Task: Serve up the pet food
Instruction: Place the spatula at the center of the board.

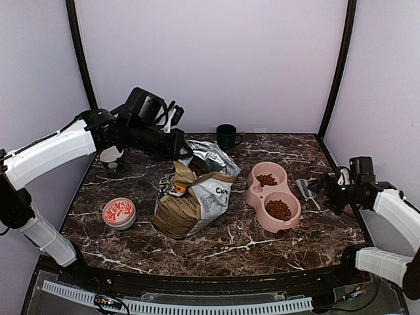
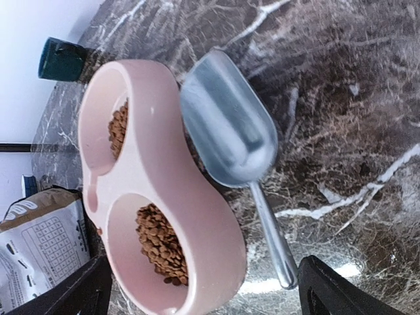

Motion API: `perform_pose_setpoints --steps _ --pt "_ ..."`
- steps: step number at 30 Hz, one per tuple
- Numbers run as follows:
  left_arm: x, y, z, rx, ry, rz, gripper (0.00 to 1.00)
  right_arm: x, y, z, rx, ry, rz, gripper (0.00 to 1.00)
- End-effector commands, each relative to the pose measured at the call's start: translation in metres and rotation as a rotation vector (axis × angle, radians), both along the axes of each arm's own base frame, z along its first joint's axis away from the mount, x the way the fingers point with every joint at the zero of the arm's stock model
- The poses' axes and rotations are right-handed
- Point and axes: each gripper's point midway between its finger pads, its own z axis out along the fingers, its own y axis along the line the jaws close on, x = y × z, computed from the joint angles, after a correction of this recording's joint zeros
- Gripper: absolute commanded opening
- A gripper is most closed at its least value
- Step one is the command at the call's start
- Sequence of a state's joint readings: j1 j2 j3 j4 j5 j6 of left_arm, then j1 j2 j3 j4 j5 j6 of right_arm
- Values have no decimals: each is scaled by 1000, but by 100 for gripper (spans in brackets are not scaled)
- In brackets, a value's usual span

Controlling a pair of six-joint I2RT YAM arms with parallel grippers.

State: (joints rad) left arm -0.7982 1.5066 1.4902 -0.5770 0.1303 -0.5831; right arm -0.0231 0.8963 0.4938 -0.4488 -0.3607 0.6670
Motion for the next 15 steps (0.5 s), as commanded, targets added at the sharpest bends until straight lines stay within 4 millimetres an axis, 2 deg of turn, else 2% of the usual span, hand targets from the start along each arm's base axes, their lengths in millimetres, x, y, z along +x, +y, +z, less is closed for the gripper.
perform_pose_setpoints --steps 1,7,15 --pt "-8 15 -2 41 29 8 0 8 2 34 -22 -52 8 100" --pt "-9 10 3 13 29 -13 0 15 25 74 -37 -122 87 100" --pt "-9 10 3 18 32 -10 0 20 97 120 -14 -185 307 99"
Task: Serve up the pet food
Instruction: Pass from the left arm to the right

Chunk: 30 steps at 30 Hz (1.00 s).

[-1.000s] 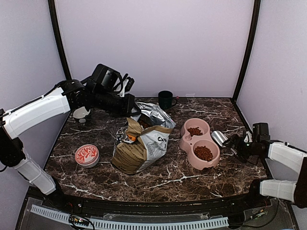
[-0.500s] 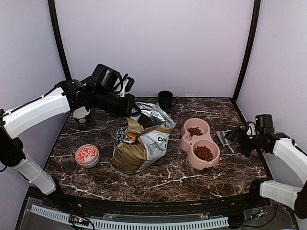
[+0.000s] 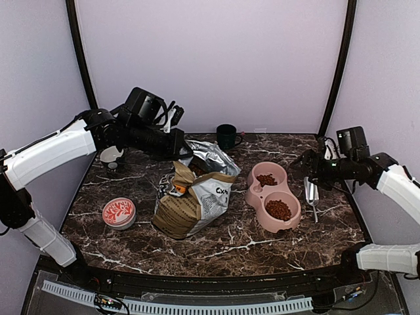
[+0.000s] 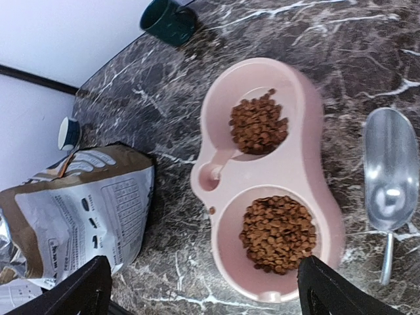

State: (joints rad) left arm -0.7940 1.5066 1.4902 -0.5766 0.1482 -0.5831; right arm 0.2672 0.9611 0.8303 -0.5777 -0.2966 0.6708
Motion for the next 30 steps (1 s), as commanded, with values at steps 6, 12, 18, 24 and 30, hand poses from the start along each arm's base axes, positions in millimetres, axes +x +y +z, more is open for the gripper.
perform_pose_setpoints --steps 6,12,18,24,30 --pt "-8 11 4 25 21 -5 0 4 102 58 38 -141 310 92" --pt "-9 12 4 29 21 -9 0 13 163 82 -28 -238 504 87" --pt "-10 12 2 31 26 -11 0 21 202 88 -81 -288 669 76" --pt "-10 13 0 40 27 -6 0 13 233 88 -83 -304 786 65" --pt "-10 13 -1 42 30 -8 0 16 250 79 -74 -296 806 55"
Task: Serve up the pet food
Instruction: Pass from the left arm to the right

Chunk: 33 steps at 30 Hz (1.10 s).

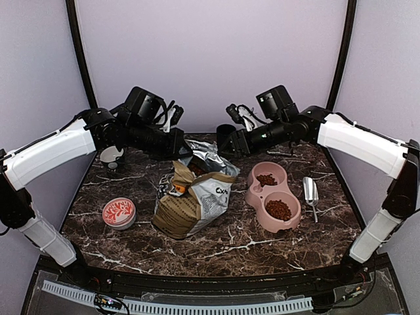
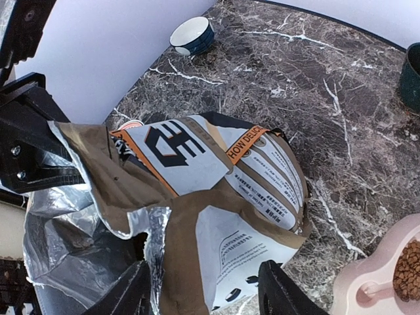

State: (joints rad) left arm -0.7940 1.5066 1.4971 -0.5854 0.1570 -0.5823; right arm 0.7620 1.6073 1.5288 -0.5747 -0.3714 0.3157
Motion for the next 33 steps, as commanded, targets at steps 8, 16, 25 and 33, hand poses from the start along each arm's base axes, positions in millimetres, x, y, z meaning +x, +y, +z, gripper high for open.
perform_pose_setpoints --steps 8,16,25,33 --pt "-7 13 -6 51 30 4 0 0 29 19 54 -49 67 52" --pt "-6 10 -5 44 33 -2 0 9 30 3 -8 -53 24 33" --pt "-12 14 -2 36 22 -15 0 -15 42 0 26 -28 4 0" --pt "-19 10 11 13 -22 -89 6 -30 39 20 93 8 -127 0"
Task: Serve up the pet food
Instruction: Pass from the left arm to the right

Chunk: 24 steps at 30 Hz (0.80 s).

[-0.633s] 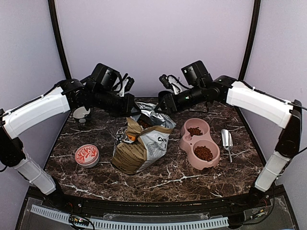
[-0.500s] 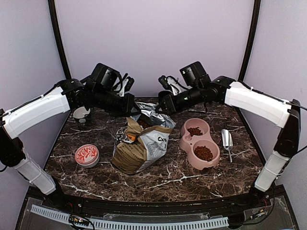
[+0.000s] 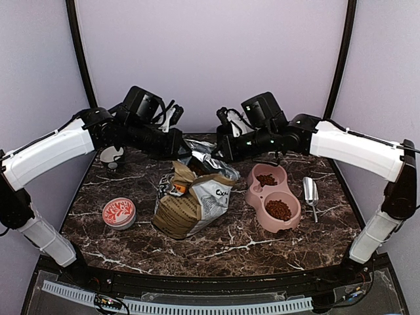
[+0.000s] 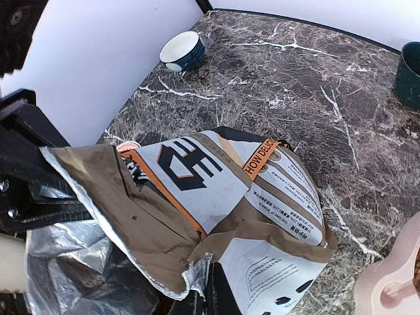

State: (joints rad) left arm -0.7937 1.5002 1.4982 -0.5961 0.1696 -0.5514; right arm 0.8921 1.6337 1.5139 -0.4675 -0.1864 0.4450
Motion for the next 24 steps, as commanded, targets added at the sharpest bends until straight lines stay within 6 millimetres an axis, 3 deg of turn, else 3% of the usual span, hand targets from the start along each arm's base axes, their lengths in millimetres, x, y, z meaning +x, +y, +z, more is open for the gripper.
perform_pose_setpoints --steps 1,3,6,10,15,21,24 --pt "-17 9 13 -1 -17 -71 8 -21 2 30 99 32 -53 0" --pt "-19 8 17 -7 -30 -90 12 -22 -3 40 121 33 -87 0" --pt "-21 10 25 -9 -58 -103 26 -21 -14 51 140 30 -150 0" --pt "-20 21 37 10 -102 -74 66 -19 -28 62 164 25 -228 0" --pt "-15 42 55 63 -184 -10 98 -20 -40 64 198 51 -294 0" --pt "-14 67 69 104 -335 32 99 -19 -57 71 232 70 -396 0" --pt "-24 69 78 76 -401 -17 89 -17 -64 77 255 72 -436 0"
